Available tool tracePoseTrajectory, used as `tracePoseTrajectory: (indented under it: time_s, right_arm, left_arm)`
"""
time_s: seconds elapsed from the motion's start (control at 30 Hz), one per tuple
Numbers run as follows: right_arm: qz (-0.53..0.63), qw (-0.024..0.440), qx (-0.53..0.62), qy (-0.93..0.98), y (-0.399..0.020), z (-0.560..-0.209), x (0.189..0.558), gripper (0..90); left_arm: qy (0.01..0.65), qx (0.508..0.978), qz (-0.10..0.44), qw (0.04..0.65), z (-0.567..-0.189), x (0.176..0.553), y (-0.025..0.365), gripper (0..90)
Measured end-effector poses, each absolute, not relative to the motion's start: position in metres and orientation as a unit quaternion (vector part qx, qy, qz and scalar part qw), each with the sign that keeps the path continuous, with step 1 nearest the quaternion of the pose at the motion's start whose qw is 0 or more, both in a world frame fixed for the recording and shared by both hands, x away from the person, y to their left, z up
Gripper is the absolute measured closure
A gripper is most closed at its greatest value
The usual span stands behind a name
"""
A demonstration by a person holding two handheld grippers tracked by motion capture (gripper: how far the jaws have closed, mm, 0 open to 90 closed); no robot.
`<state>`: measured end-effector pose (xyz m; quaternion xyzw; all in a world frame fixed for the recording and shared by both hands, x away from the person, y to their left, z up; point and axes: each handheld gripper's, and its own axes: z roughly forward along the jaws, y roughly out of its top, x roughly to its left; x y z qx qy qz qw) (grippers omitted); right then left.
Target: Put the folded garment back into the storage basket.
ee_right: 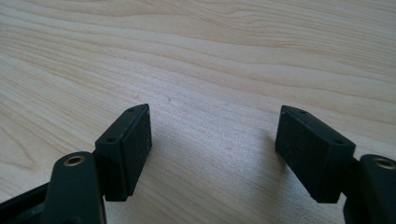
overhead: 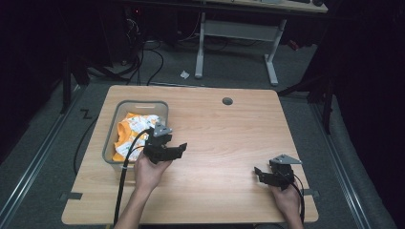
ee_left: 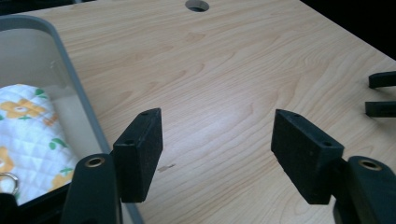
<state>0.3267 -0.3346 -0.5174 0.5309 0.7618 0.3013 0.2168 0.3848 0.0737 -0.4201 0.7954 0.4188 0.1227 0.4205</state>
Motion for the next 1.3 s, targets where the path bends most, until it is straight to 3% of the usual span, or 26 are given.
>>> tracePoseTrajectory:
  time_s: [0.6,0.83,1.23,1.3]
  right_arm:
    - [0.301,0.216,0.531,0.762,-0.335,-0.517,0.327,27.3]
    - [0.301,0.216,0.531,0.762,-0.335,-0.517,0.327,27.4]
    - [0.3,0.216,0.531,0.762,-0.335,-0.517,0.326,27.3]
    - [0.3,0.215,0.532,0.762,-0.334,-0.517,0.326,27.3]
  left_arm:
    - [0.395,0.809,0.112,0.42,-0.445,0.368,0.039,34.3]
    - [0.38,0.817,0.127,0.414,-0.469,0.359,0.026,35.0]
    - [0.389,0.839,0.148,0.349,-0.518,0.356,0.011,34.9]
    - [0.394,0.829,0.147,0.369,-0.524,0.354,0.014,32.4]
